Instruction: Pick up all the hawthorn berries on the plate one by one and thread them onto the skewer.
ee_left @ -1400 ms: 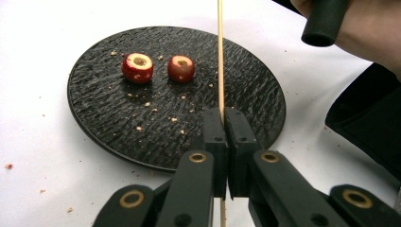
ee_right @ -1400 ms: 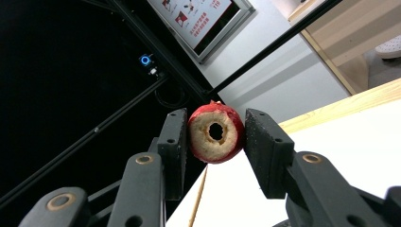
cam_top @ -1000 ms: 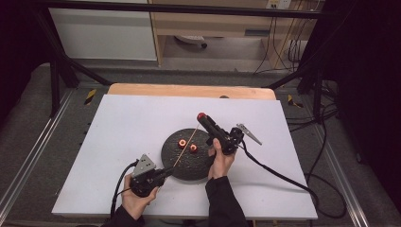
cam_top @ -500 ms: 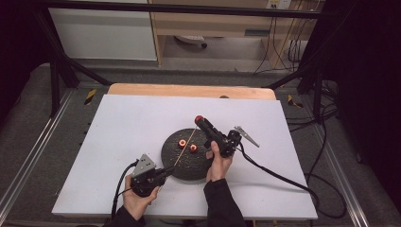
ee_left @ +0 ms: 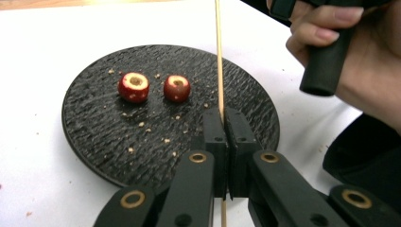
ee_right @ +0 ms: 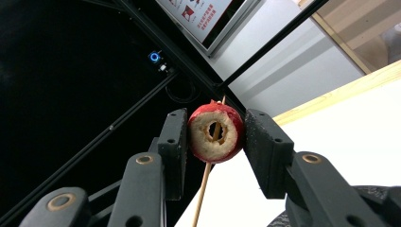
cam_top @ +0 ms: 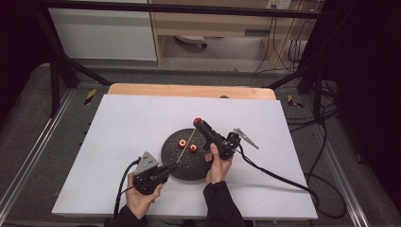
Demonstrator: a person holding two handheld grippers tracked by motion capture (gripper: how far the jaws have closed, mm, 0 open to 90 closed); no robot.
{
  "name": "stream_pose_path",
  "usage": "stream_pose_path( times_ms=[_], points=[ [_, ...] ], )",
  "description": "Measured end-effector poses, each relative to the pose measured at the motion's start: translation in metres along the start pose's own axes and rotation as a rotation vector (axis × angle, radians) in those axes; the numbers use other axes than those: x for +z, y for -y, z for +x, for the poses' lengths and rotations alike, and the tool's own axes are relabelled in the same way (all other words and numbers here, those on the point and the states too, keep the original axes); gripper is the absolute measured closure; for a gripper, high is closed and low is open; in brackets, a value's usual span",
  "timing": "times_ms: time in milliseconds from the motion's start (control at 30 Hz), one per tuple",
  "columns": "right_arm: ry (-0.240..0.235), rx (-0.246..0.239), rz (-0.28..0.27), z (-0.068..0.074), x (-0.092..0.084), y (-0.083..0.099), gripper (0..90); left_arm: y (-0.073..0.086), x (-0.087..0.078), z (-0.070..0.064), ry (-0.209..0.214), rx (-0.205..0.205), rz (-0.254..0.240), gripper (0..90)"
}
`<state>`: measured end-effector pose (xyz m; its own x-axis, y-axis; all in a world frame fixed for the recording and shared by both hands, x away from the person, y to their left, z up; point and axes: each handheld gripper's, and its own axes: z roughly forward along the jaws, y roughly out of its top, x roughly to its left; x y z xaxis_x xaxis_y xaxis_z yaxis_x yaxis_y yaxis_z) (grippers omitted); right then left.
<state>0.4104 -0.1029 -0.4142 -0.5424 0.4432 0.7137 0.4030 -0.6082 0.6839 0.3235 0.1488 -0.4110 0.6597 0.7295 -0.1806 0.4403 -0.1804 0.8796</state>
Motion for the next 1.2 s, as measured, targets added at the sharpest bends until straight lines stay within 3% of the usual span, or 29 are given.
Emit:
stream_pose_path(
  times_ms=[600,1200],
  points=[
    [-0.001,-0.030,0.056,0.004,-0.006,0.010,61.3,-0.022,0.015,0.003,0.001,0.001,-0.001,88.3],
    [0.000,-0.060,0.166,0.005,-0.014,0.031,61.2,-0.035,0.029,0.006,-0.007,0.036,0.008,88.3]
  ],
)
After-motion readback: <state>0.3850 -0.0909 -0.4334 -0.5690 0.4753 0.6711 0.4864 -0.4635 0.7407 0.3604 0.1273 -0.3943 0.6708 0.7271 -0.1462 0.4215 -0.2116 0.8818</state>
